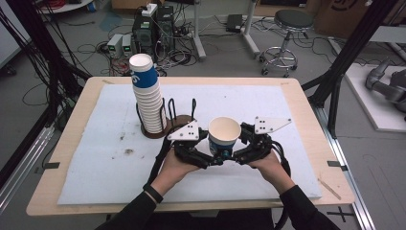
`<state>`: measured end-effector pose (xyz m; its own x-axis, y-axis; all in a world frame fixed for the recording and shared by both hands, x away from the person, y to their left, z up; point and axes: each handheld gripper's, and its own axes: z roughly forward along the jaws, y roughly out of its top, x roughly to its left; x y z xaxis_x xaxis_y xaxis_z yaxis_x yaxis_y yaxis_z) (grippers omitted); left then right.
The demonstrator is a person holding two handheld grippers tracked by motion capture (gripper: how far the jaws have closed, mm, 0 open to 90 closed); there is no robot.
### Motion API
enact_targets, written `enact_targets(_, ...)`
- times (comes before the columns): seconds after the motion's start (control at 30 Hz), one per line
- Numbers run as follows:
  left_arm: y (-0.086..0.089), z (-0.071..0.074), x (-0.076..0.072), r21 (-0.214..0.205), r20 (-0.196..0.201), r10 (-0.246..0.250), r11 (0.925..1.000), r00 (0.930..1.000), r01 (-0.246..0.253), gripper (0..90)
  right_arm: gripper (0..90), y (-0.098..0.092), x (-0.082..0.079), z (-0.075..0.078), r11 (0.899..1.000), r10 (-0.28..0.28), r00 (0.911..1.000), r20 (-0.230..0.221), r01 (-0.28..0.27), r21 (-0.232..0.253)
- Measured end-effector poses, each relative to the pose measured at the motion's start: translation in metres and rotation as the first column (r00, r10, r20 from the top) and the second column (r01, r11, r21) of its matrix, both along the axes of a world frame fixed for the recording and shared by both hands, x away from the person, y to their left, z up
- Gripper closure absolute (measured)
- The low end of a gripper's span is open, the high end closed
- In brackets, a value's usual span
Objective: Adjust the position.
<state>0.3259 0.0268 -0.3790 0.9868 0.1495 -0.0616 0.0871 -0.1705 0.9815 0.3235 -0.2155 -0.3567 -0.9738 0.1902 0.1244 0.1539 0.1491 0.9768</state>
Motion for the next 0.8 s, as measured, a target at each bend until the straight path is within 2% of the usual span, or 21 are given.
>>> enact_targets(0.13,0.0,-0.002,0.001,0.012,-0.003,-0.006,0.9999,1.0,0.006,30.0,18.7,-0.002,0.0,0.004,1.0,-0.01,0.9999,-0.004,0.01,0.022)
enact_targets(0.27,0.0,-0.004,0.001,0.02,-0.003,-0.008,0.9998,1.0,0.008,30.0,18.6,-0.005,0.0,0.008,0.999,-0.012,0.9999,-0.005,0.013,0.049)
enact_targets(0.63,-0.002,-0.005,0.001,0.023,0.006,-0.017,0.9996,0.9998,0.017,30.2,17.7,-0.005,0.0,0.01,0.997,0.001,0.9997,-0.024,0.001,0.074)
enact_targets(0.8,-0.001,-0.005,0.002,0.019,0.004,-0.017,0.9997,0.9998,0.017,30.2,18.0,-0.005,-0.001,0.011,0.997,-0.008,0.9998,-0.019,0.009,0.075)
